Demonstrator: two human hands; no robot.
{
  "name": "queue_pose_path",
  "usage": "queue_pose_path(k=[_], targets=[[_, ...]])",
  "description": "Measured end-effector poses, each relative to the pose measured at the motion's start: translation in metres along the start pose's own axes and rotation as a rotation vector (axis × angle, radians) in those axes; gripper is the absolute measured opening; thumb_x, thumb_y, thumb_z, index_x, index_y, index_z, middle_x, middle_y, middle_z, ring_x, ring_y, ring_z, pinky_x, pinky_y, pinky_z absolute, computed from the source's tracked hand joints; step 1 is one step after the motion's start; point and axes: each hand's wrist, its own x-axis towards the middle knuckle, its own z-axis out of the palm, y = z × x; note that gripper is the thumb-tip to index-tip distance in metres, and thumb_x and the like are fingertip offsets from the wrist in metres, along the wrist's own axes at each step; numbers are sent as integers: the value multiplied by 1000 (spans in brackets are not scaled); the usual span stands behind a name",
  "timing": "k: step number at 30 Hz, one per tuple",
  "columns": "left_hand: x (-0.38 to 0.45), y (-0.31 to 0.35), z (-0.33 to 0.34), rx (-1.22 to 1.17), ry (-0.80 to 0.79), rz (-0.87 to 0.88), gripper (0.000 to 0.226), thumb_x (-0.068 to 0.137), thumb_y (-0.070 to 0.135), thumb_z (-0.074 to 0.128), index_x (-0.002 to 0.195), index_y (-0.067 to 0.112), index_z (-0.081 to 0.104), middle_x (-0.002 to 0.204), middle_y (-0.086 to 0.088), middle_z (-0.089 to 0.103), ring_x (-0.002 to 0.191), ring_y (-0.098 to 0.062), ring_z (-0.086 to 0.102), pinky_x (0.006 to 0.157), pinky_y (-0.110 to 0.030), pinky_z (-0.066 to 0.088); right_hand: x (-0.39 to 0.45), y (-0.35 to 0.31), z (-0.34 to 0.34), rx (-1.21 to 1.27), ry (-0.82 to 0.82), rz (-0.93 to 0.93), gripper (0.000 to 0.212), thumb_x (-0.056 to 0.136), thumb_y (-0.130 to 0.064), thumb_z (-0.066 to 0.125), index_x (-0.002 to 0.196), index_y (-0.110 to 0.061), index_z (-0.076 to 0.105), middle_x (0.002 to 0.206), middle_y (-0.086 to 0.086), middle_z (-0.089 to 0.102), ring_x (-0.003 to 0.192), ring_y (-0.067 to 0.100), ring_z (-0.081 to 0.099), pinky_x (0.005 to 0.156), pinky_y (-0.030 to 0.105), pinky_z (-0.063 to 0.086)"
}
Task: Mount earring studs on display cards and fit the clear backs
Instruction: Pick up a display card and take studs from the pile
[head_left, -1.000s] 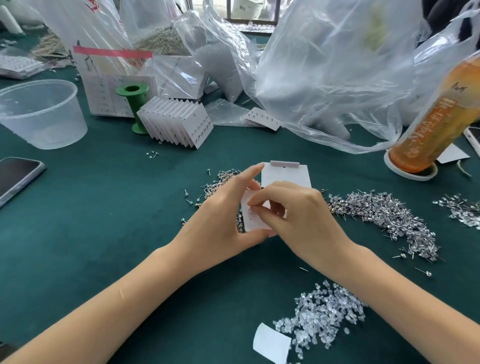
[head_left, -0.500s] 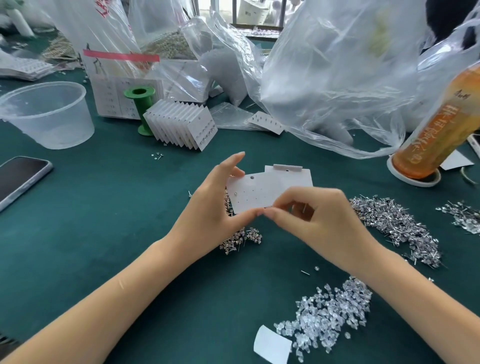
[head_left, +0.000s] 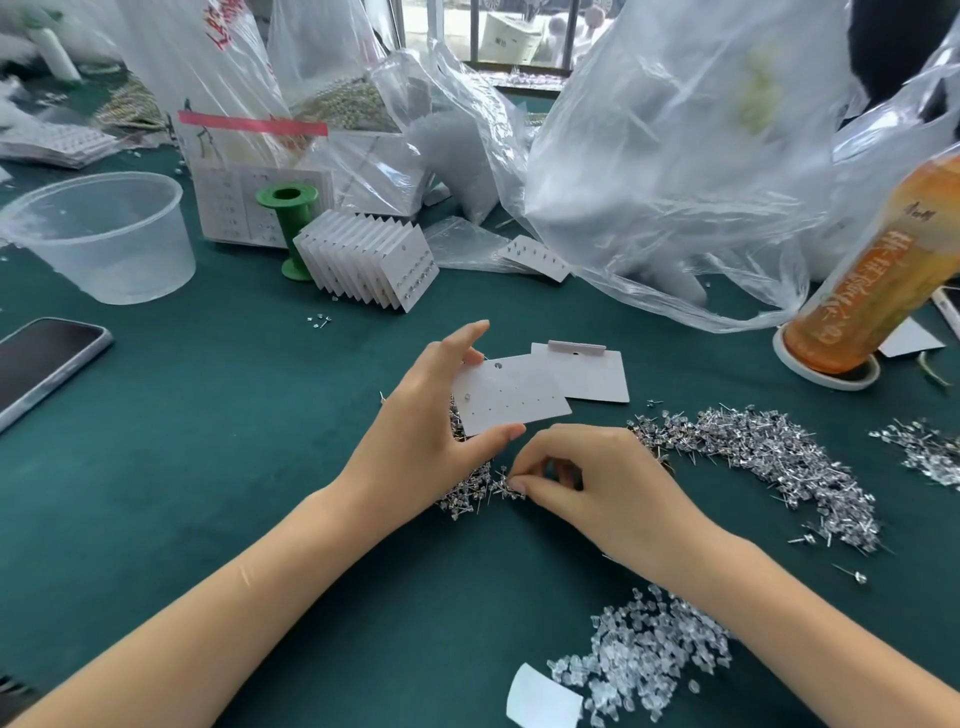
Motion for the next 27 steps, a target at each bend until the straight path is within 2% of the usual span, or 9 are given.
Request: queue_pose_path(k=[4,7,9,11,13,15,19,23,27], targets=[[-1,1,-1,5,-10,10,84,72,33,79,141,27,32,118,7,53,112,0,47,94,-6,31,2,-1,-9,125,-2,57,10,83,-17,71,77,-24,69,72,-7,68,63,9,56,65,30,48],[-1,3,-1,-7,-18,20,83,72,32,79,141,26,33,117,6,54,112,1,47,95,-9,33,5,-4,-21,323,-4,95,17,88,-8,65,74,-18,61,76,-6,73,55,5,57,54,18,44],[-1,5,0,-14,-35,31,83,71,32,79,141,25,33,117,6,53,111,0,48,95,-10,34,7,-4,-28,402,27,102,19,89,-4,62,74,-14,56,76,-4,74,50,9,54,49,17,41],[-3,6,1,-20,-60,40,84,72,33,78,141,26,32,118,6,53,111,2,47,95,-11,35,9,-4,-33,440,78,99,17,86,-3,64,75,-14,59,73,-2,73,50,9,51,48,17,40],[-5,7,1,-28,-97,48,84,73,35,78,142,30,30,119,9,52,114,2,46,97,-11,34,10,-3,-38,454,139,89,16,83,-2,68,75,-16,67,67,-4,71,50,4,49,50,12,39],[-7,8,2,-32,-139,54,84,74,38,76,142,35,27,121,13,50,117,1,45,98,-13,33,11,-2,-41,397,174,72,19,82,-2,70,77,-19,73,64,-7,68,51,-1,48,51,8,37],[-8,10,3,-40,-183,75,83,74,40,75,142,37,26,120,18,49,116,-1,46,99,-13,33,11,0,-38,225,222,40,18,82,-6,71,84,-23,72,69,-6,69,54,2,49,57,9,38],[-9,12,4,-39,-203,111,83,73,46,73,141,40,25,120,16,50,118,-4,46,101,-15,33,12,-3,-32,88,226,-58,14,79,-5,74,77,-18,68,64,-16,61,59,3,52,61,9,39],[-10,16,5,-45,-216,147,81,74,49,69,142,35,27,122,15,50,121,-2,45,103,-14,30,12,-5,-26,24,207,-96,14,78,-4,74,75,-17,69,57,-23,52,59,1,49,60,8,37]])
